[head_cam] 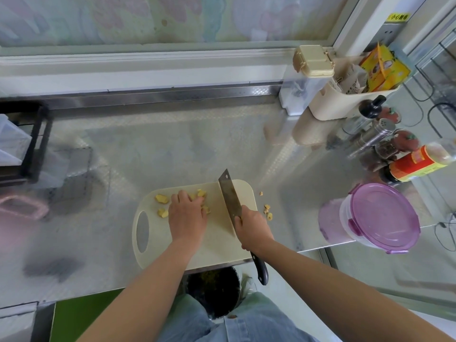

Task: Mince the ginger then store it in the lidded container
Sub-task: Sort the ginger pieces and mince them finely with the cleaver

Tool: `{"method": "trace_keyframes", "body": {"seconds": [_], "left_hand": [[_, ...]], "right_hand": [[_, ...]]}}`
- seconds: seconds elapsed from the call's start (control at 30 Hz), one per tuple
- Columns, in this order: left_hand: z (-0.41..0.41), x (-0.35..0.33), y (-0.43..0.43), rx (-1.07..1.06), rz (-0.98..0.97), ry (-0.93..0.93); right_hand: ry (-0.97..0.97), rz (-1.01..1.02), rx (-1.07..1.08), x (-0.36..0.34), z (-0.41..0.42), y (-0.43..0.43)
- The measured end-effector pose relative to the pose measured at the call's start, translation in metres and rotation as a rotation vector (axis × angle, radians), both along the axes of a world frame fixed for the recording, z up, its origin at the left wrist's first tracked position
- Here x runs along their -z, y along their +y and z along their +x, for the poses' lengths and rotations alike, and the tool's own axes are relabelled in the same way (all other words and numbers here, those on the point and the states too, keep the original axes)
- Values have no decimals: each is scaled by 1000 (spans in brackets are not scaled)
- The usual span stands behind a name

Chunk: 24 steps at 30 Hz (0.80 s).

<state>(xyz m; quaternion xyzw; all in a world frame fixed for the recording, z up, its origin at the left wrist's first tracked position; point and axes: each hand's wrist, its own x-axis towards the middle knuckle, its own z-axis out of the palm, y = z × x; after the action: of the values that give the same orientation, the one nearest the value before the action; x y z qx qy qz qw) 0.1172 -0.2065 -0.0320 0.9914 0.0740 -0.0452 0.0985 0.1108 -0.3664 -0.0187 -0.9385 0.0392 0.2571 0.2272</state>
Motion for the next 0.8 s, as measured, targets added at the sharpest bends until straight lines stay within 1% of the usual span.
{"method": "trace_keyframes", "body": {"seconds": [0.1, 0.4, 0.5, 0.63, 0.73, 0.8], "left_hand": [[4, 4, -1, 36, 62, 7], [9, 12, -3, 55, 118, -6], [9, 14, -3, 51, 70, -24], [8, 15, -2, 42, -85, -70], [5, 12, 0, 59, -124, -106], [1, 9, -1, 32, -178, -99]], "right_hand": [[7, -5, -1, 1, 1, -1], [-3, -16, -17, 4, 2, -2], [-11, -18, -27, 5, 2, -3], [-14, -17, -26, 5, 1, -3], [-10, -11, -26, 3, 2, -4], [-11, 7, -17, 1, 1, -5]]}}
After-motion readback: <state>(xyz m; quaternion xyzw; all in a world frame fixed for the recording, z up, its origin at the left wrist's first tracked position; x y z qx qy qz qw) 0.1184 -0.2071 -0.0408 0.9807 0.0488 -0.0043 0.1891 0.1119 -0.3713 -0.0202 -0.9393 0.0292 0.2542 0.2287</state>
